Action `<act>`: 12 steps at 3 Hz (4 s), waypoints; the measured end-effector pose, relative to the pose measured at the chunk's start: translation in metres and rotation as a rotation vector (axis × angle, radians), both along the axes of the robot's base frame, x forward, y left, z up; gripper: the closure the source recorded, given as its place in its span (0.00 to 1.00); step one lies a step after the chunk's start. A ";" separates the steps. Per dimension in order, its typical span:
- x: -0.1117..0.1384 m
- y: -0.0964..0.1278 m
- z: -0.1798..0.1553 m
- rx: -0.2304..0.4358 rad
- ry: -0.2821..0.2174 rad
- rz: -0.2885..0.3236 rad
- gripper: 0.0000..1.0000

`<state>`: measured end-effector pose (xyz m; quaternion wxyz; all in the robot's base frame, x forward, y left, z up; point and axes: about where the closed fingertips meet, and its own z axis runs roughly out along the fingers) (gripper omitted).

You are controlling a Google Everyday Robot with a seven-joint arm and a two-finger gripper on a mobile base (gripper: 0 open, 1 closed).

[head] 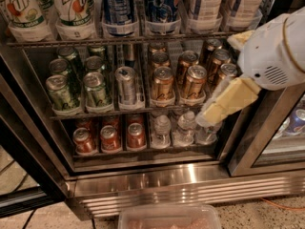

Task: Pick pepsi can from top shelf of fridge

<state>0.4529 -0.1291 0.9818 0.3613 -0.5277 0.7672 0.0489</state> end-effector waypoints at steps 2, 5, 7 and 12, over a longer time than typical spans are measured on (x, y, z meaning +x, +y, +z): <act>0.016 0.059 0.019 0.230 -0.140 -0.010 0.00; 0.041 0.078 0.061 0.482 -0.243 -0.346 0.00; 0.041 0.081 0.070 0.527 -0.235 -0.381 0.00; 0.061 0.131 0.086 0.577 -0.357 -0.226 0.21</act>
Offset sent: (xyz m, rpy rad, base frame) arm 0.0347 0.0827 0.0460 0.3908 -0.2388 -0.0503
